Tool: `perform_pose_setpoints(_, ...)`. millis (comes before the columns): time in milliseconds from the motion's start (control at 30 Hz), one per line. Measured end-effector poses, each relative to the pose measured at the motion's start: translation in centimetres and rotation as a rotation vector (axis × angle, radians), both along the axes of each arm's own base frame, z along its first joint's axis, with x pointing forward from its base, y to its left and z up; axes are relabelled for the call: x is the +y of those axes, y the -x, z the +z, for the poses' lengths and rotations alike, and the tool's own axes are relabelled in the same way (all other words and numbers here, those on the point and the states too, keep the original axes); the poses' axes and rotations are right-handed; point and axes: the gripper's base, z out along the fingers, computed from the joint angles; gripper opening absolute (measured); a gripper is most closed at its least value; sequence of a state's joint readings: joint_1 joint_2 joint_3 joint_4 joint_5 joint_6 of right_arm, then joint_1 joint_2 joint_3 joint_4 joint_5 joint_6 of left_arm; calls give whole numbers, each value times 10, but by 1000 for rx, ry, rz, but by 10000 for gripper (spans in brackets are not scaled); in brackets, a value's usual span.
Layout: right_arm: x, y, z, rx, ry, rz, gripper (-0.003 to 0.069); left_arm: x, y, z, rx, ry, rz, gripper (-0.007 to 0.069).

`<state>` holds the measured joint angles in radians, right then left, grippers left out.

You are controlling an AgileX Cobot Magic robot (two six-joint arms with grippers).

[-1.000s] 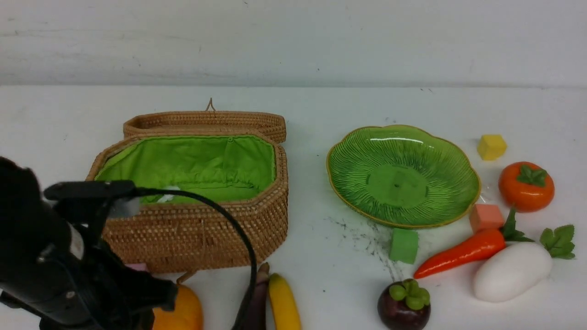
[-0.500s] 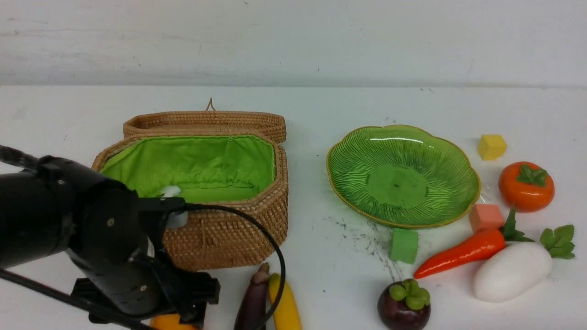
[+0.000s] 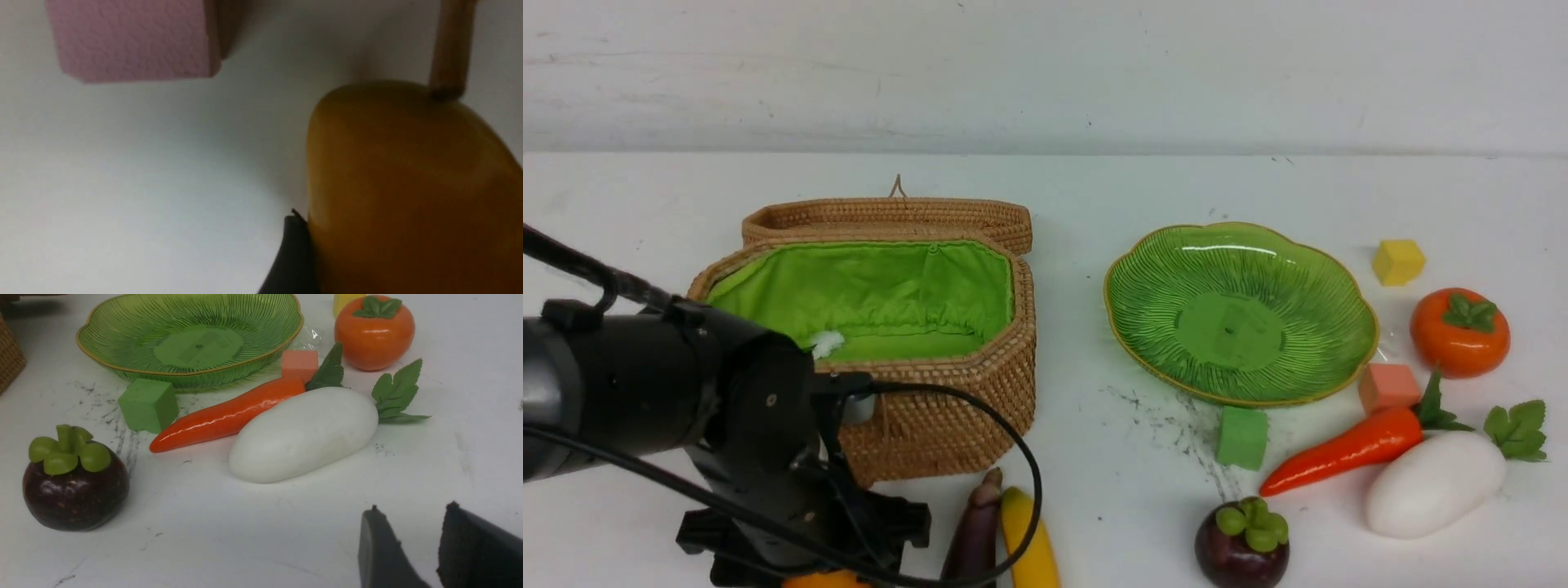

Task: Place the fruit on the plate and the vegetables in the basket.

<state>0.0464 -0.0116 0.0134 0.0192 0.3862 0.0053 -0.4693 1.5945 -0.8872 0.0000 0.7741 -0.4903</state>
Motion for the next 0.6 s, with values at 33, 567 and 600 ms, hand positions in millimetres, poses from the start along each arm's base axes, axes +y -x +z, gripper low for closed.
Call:
perform_pose_setpoints(33,0,0,0,0,0,0,243,0,-1,14,-6,0,-12,582)
perform_pose_setpoints(567,0,0,0,0,0,0,243,-60,-57,234,-517,441,-335,582)
perform_pose_setpoints(600,0,0,0,0,0,0,243,-69,-72,230,-523,443,-348,582)
